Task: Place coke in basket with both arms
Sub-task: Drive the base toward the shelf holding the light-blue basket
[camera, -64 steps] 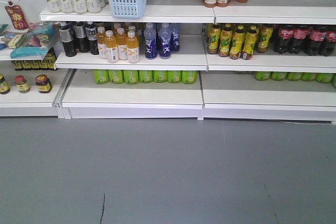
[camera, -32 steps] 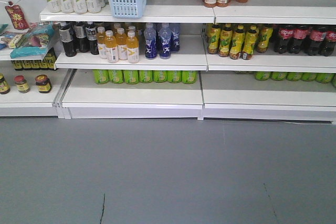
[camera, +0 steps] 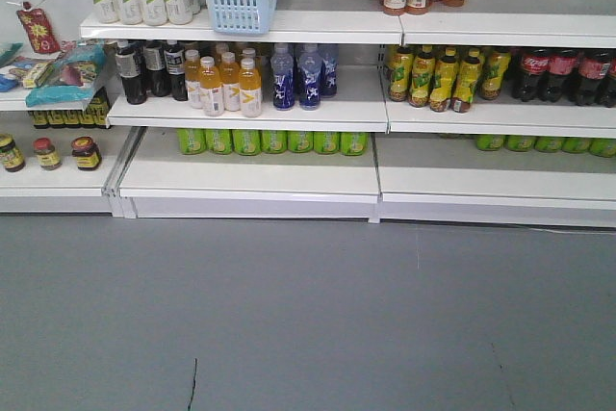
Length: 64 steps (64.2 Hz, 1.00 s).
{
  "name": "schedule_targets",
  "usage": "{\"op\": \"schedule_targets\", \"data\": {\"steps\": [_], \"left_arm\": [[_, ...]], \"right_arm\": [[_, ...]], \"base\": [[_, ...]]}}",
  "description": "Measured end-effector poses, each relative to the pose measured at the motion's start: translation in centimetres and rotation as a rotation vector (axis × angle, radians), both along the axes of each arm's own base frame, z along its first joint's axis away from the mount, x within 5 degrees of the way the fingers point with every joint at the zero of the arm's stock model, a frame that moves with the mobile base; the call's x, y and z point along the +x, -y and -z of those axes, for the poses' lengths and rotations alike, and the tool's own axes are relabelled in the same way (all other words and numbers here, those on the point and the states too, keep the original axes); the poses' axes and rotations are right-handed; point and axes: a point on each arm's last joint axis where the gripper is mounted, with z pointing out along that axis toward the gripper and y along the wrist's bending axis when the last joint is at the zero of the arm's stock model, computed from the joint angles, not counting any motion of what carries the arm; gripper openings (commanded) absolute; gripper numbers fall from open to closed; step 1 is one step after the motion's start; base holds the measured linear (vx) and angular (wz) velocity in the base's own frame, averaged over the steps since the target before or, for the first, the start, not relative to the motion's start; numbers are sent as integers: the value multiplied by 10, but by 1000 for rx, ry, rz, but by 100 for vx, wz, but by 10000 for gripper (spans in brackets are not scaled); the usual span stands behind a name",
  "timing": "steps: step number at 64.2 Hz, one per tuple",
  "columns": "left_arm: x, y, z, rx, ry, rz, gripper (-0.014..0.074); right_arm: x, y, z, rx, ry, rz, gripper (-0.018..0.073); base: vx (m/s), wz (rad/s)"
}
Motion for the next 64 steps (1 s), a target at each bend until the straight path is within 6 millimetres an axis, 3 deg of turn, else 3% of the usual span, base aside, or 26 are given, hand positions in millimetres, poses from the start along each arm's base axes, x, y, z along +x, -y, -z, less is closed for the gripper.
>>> {"op": "schedule_targets", "data": {"steps": [64], "left_arm": [[0, 0, 0, 0, 0, 0, -6]], "right_arm": [[0, 0, 0, 0, 0, 0, -6]], "base": [[12, 3]]}}
